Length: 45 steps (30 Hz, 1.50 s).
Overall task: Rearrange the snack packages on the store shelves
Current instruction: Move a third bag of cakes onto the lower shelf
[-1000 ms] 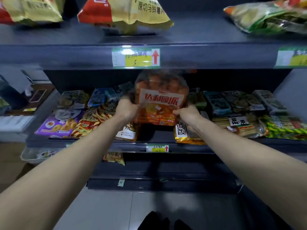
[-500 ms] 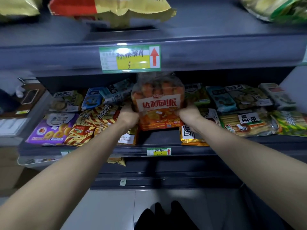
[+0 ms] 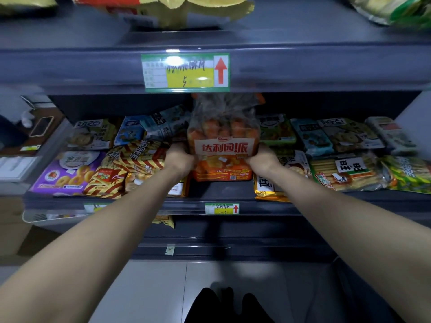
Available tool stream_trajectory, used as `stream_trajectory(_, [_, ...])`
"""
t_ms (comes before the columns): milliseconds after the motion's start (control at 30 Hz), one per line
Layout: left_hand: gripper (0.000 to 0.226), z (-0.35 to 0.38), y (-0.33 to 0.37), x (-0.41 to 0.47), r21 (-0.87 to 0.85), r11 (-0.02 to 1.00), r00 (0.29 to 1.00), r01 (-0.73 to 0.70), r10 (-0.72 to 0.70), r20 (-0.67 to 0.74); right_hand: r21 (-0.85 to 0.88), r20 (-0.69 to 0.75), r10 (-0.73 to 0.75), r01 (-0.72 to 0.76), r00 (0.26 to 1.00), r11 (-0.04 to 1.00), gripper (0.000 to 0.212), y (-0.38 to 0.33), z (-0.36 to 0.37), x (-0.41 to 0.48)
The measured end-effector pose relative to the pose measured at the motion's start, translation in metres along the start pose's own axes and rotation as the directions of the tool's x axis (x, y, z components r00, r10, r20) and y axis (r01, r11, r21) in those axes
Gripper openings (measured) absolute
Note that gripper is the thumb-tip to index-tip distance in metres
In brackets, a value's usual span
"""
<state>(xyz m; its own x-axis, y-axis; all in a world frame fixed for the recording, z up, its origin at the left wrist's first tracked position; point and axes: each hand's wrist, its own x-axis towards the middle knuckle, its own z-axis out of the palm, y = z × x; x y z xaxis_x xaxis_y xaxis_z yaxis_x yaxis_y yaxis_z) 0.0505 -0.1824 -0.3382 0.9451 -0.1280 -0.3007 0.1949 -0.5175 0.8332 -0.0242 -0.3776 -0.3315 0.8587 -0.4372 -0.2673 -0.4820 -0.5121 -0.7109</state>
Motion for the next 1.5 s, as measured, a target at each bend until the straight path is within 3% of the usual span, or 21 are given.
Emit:
stream_trajectory(67, [0.058,0.001,0.005,-0.005,-0.003,1.000,1.000,0.002,-0.002,-0.021,-0.024,-0.004,-0.007,0.007,1.000,1.000,0.029,-0.002,-0.002,0.001])
stream_trajectory(267, [0.031,0.003,0.019,-0.019,0.147,0.989,0.997,-0.021,0.033,-0.075,-0.036,0.013,-0.020,0.021,1.000,0.999,0.033,-0.004,-0.004,-0.011])
stream_trajectory(733, [0.027,0.005,0.035,-0.082,0.245,0.961,0.983,-0.130,0.157,-0.097,-0.240,-0.066,-0.098,0.080,0.993,0.968,0.036,-0.002,-0.043,-0.069])
stream_trajectory(900, [0.003,0.029,0.047,-0.106,0.145,0.974,0.984,-0.177,0.172,0.045,-0.284,-0.095,-0.087,0.057,0.992,0.957,0.031,0.017,-0.069,-0.086])
stream_trajectory(1033, [0.024,0.054,0.060,-0.124,0.110,0.976,0.976,-0.185,0.169,0.140,-0.271,-0.096,-0.080,0.051,0.992,0.961,0.027,0.034,-0.095,-0.102])
stream_trajectory(1233, [0.006,0.088,0.072,-0.144,0.115,0.970,0.960,-0.215,0.188,0.207,-0.278,-0.123,-0.040,0.004,0.992,0.961,0.027,0.065,-0.123,-0.117])
stream_trajectory(1400, [0.024,0.107,0.067,-0.155,0.084,0.990,0.973,-0.113,0.093,0.213,-0.249,-0.101,-0.031,0.004,0.994,0.968,0.030,0.082,-0.130,-0.125])
stream_trajectory(1500, [0.017,0.116,0.059,-0.150,0.056,0.998,0.977,-0.021,0.009,0.211,-0.226,-0.059,-0.014,0.000,0.998,0.974,0.032,0.090,-0.129,-0.120])
